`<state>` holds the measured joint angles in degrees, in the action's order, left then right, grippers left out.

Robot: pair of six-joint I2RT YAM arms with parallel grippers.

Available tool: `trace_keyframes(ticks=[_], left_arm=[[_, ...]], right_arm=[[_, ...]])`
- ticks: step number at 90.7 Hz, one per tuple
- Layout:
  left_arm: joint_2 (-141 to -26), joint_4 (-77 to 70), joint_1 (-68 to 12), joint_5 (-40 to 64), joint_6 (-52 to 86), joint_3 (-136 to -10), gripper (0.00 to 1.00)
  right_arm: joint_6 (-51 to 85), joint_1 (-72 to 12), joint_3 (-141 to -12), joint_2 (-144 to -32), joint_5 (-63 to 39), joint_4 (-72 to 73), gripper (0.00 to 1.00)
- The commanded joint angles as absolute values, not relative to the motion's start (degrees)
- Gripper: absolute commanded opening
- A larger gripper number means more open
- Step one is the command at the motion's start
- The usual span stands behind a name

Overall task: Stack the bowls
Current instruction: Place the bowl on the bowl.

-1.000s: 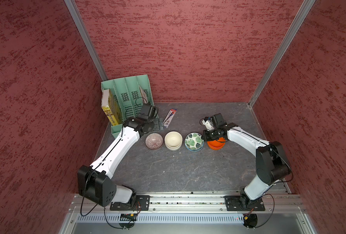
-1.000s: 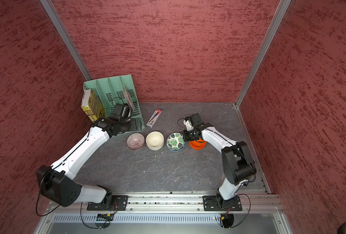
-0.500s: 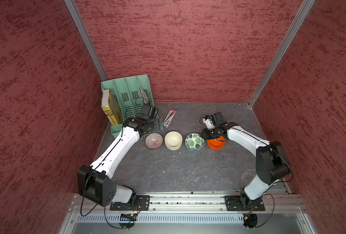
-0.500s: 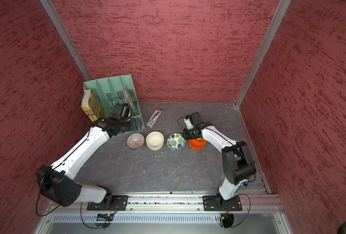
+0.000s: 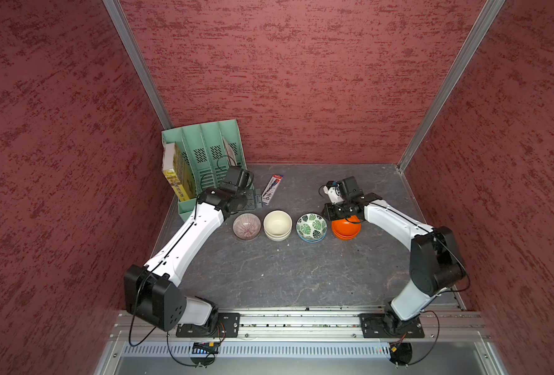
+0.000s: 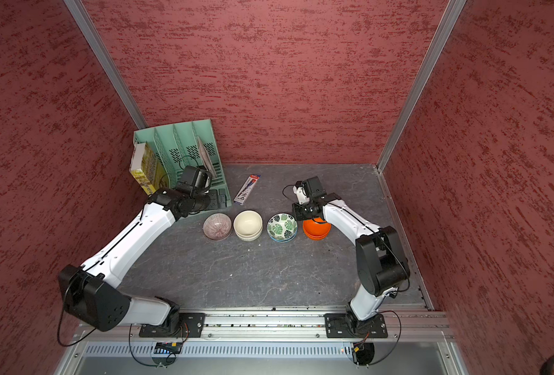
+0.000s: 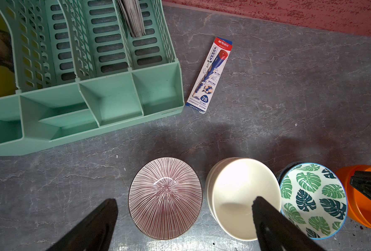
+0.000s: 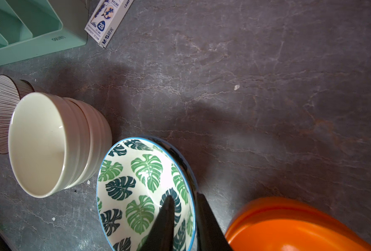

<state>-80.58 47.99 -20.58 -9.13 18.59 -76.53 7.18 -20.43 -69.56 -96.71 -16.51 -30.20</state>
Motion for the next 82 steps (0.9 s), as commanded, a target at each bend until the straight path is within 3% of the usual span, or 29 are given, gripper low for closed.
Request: trace_keyframes(ticks=[1, 45, 82], left_arm=[[-80.7, 47.8, -20.8, -9.7, 18.4, -77.3, 1.0], [-80.8, 48.0, -20.9, -9.9, 18.4, -77.3, 1.0], [-80.8, 48.1, -20.9, -10.1, 18.2, -77.5, 1.0]], right_arm=[[6.2, -20.5, -68.9, -98.0, -16.4, -29.3, 0.19], [6.6, -20.6, -68.3, -101.0, -15.2, -27.6, 0.1], [6.6, -20.5, -67.7, -100.9, -14.8, -27.0, 0.09]])
